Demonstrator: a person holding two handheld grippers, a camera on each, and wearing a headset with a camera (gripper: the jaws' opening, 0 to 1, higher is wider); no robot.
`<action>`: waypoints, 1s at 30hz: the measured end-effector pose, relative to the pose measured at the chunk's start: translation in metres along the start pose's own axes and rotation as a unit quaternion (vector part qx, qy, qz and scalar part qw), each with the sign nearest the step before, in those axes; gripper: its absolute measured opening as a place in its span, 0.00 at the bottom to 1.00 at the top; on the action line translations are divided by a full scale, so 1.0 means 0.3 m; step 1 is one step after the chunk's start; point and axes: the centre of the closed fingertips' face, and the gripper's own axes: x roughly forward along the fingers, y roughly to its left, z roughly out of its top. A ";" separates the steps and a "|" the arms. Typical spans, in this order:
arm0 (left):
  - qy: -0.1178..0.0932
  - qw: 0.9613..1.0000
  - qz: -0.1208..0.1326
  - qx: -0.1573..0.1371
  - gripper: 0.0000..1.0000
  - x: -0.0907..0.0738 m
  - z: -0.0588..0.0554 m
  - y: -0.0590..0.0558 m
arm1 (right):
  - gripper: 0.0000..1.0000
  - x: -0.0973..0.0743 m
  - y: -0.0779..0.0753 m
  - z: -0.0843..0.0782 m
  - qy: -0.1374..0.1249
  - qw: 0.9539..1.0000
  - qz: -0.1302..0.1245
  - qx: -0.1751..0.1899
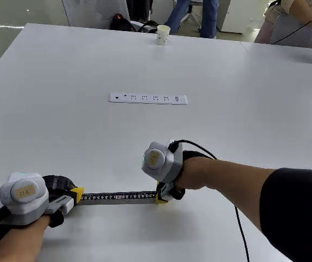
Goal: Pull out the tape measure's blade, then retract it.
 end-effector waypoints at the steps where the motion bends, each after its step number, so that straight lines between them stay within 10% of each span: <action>1: 0.000 1.000 0.001 0.007 0.63 0.000 0.000 -0.001 | 0.10 0.001 0.001 0.002 -0.001 1.000 0.000 -0.001; 30: 0.001 1.000 0.001 0.007 0.63 -0.006 0.001 -0.003 | 0.11 0.013 0.008 0.052 0.001 1.000 0.000 -0.005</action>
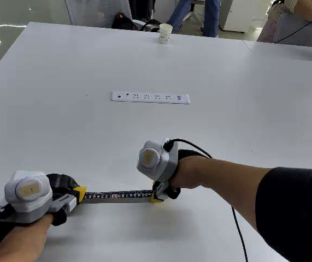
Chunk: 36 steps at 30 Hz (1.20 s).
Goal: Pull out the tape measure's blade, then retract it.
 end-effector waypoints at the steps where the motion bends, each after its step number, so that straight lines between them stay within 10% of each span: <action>1: 0.000 1.000 0.000 0.000 0.63 0.000 0.000 0.000 | 0.11 0.001 0.000 0.002 0.001 1.000 0.000 -0.002; 36: 0.006 1.000 -0.022 -0.013 0.63 -0.007 -0.010 -0.006 | 0.10 0.013 0.003 0.054 -0.036 0.999 0.013 -0.004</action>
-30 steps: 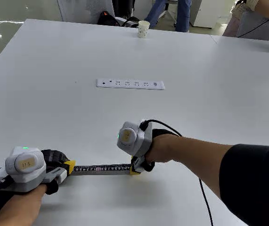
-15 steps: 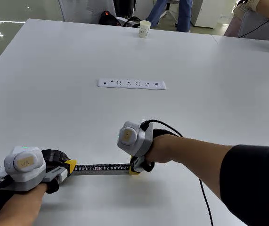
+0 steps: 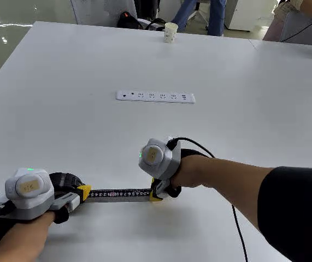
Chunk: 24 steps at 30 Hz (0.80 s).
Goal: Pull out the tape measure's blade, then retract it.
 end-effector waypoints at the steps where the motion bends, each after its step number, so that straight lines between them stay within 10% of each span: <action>1: 0.000 1.000 0.000 0.000 0.63 0.000 0.000 -0.001 | 0.10 0.001 0.000 0.000 0.000 1.000 0.000 -0.001; 24: 0.002 1.000 -0.005 0.010 0.63 0.009 0.001 0.006 | 0.10 0.007 0.006 0.035 -0.006 1.000 0.005 0.002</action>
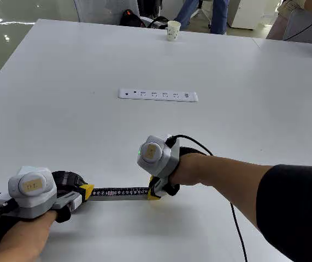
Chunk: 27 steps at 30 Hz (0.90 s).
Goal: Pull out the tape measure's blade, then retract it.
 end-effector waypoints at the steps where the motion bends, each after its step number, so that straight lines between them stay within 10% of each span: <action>1: 0.000 1.000 0.000 0.000 0.63 0.000 0.000 0.000 | 0.10 0.001 0.000 0.001 0.000 1.000 0.000 0.000; 27: 0.002 1.000 -0.001 -0.003 0.63 -0.002 0.005 0.000 | 0.10 0.015 0.004 0.043 -0.009 1.000 -0.002 0.018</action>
